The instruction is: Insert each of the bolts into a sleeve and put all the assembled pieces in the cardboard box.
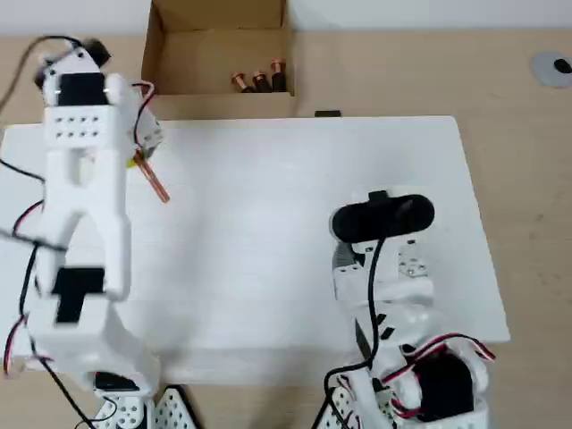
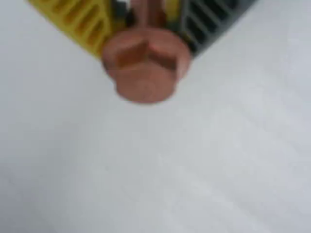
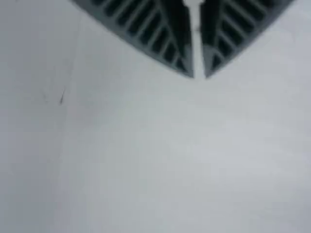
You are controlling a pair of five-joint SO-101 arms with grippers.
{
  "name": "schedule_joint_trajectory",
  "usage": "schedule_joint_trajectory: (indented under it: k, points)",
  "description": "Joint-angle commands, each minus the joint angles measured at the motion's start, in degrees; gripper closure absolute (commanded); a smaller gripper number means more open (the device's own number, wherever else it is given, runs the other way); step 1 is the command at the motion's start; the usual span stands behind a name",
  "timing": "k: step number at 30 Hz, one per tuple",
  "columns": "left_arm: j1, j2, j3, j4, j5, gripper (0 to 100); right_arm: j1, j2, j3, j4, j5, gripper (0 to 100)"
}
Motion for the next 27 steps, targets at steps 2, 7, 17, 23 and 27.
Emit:
schedule_joint_trajectory:
  k: [2,7,17,23,27]
  points:
    - [-0.53,-17.27,12.48,0.18,-3.25,99,1.19,-0.31,0.75,-0.70,-0.44,98.8]
    - [-1.14,-36.97,35.87,-4.92,-5.89,99,1.19,-0.31,0.92,-0.79,-0.44,98.8]
    - [-3.87,-86.02,81.93,-43.87,-14.86,100,1.19,-0.31,1.01,-0.79,-0.44,98.8]
    - [-3.52,-104.84,105.76,-70.15,-22.15,100,1.10,-0.31,2.15,-2.90,-0.44,98.8]
    - [-2.20,-113.01,114.02,-77.36,-33.14,100,0.92,-0.40,3.47,-5.98,-0.26,98.8]
